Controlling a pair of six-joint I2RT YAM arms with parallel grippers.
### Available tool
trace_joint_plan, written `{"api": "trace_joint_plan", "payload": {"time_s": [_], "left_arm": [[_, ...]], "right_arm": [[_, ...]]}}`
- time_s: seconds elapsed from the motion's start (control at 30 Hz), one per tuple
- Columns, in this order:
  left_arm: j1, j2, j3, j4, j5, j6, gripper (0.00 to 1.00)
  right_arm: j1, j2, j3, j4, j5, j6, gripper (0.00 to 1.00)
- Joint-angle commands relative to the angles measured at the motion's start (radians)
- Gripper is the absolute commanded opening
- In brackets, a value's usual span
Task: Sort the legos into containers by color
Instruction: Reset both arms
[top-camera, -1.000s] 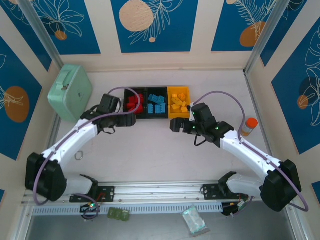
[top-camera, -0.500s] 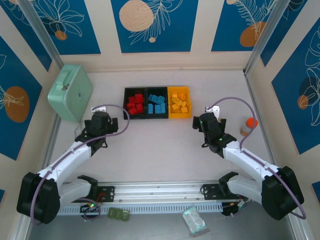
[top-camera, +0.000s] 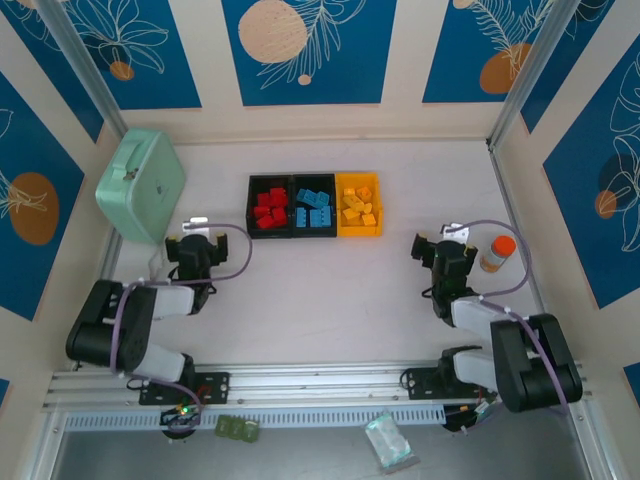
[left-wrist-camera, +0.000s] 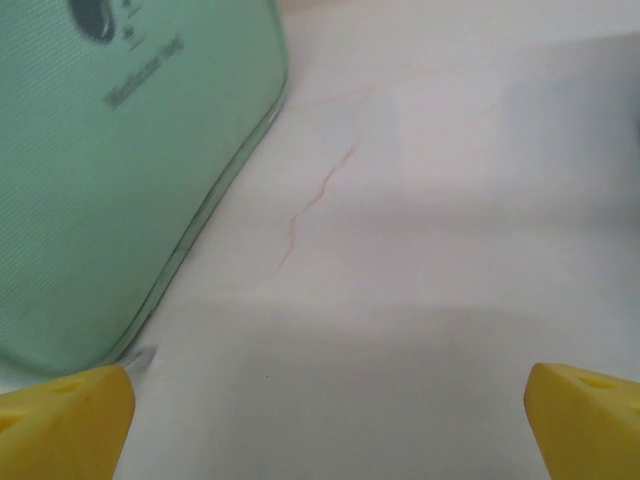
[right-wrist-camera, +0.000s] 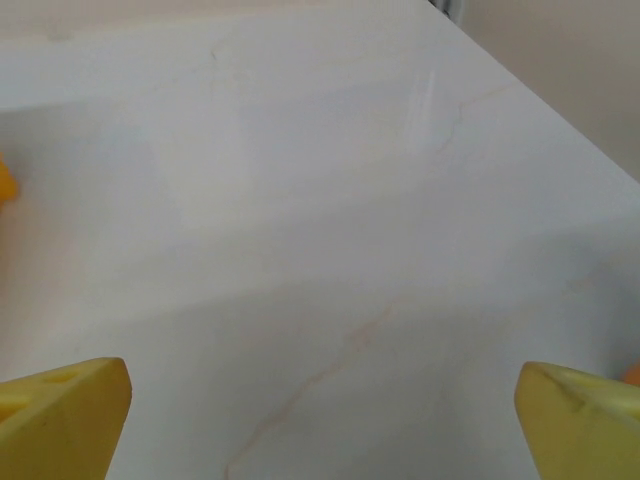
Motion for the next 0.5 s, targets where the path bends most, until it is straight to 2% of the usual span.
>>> {"api": "trace_joint_plan", "payload": {"time_s": [0.0, 0.03, 0.07, 0.1, 0.13, 0.17, 0.2, 0.23, 0.27, 0.3, 0.33, 0.47], "left_arm": [[0.019, 0.049, -0.019, 0.199, 0.181, 0.072, 0.99], [0.02, 0.103, -0.03, 0.306, 0.188, 0.09, 0.99], [0.02, 0.119, -0.033, 0.336, 0.182, 0.088, 0.99], [0.026, 0.076, -0.009, 0.208, 0.182, 0.061, 0.99], [0.032, 0.077, 0.01, 0.174, 0.175, 0.052, 0.99], [0.039, 0.101, 0.014, 0.214, 0.163, 0.047, 0.99], [0.041, 0.094, 0.013, 0.201, 0.142, 0.032, 0.99], [0.041, 0.089, 0.016, 0.184, 0.137, 0.03, 0.99], [0.04, 0.098, 0.011, 0.217, 0.136, 0.04, 0.99], [0.038, 0.096, 0.013, 0.203, 0.134, 0.039, 0.99], [0.038, 0.095, 0.013, 0.2, 0.134, 0.038, 0.99], [0.039, 0.099, 0.012, 0.211, 0.133, 0.041, 0.99]], "right_arm": [[-0.019, 0.073, 0.054, 0.18, -0.179, -0.071, 0.99], [-0.028, 0.111, 0.056, 0.218, -0.222, -0.089, 0.99], [-0.037, 0.167, 0.047, 0.291, -0.248, -0.095, 0.99], [-0.054, 0.233, 0.036, 0.37, -0.275, -0.09, 0.99], [-0.063, 0.295, 0.038, 0.435, -0.3, -0.087, 0.99], [-0.058, 0.334, 0.062, 0.46, -0.279, -0.09, 0.99], [-0.051, 0.29, 0.123, 0.269, -0.26, -0.085, 0.99], [-0.061, 0.287, 0.167, 0.162, -0.272, -0.074, 0.99], [-0.068, 0.311, 0.135, 0.266, -0.274, -0.069, 0.99], [-0.061, 0.303, 0.132, 0.275, -0.242, -0.064, 0.99], [-0.052, 0.286, 0.153, 0.197, -0.231, -0.07, 0.99], [-0.075, 0.294, 0.15, 0.21, -0.28, -0.063, 0.99]]}}
